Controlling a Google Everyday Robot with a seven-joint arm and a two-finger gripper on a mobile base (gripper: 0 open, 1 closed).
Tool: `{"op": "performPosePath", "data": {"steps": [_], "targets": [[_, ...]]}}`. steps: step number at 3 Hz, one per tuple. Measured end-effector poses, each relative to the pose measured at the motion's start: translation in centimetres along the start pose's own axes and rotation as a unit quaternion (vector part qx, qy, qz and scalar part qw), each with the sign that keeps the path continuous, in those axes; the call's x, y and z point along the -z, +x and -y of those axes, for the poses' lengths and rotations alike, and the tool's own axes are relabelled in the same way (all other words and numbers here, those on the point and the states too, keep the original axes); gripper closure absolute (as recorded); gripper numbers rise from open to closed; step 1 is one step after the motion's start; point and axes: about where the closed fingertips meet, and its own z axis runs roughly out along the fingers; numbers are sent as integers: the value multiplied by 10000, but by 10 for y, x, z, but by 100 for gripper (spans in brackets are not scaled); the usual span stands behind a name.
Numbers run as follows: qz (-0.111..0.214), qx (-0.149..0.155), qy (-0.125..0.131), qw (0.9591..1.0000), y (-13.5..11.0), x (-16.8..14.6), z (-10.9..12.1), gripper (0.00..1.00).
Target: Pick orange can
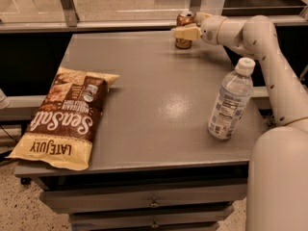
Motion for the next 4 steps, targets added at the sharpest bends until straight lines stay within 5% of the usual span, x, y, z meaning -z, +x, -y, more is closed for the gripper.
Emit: {"op": "performPosePath", "data": {"steps": [2,3,4], "targets": [[2,-7,22,10000,2,8,2,64],[143,2,-16,9999,-17,32,1,88],[293,197,-149,9993,-52,63,-2,100]]}}
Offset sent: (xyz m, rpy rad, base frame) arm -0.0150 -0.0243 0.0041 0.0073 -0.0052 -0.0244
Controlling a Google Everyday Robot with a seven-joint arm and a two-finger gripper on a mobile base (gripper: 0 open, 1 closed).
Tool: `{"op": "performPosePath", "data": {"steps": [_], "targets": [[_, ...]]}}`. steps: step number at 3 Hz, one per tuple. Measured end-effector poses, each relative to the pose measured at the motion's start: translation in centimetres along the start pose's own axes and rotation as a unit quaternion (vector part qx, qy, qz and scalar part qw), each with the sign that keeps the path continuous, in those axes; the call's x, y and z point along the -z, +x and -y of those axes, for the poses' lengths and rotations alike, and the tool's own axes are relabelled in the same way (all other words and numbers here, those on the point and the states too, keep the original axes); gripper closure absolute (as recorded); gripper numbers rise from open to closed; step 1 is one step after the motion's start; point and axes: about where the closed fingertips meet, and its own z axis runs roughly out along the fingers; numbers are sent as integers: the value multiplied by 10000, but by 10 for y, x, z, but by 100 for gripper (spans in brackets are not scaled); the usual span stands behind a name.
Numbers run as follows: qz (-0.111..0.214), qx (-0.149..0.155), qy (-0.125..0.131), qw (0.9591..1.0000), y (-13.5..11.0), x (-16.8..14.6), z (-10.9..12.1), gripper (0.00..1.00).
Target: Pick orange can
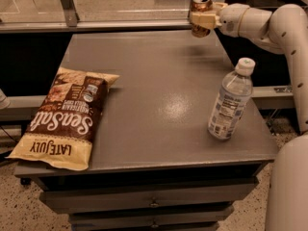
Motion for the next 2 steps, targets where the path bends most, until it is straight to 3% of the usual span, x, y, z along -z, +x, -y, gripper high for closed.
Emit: {"op": "performPosePath", "data": {"steps": [1,2], "targets": [[388,-98,-311,9987,-35,27,-9,100],[410,-101,-393,9983,-37,26,-13,100]]}}
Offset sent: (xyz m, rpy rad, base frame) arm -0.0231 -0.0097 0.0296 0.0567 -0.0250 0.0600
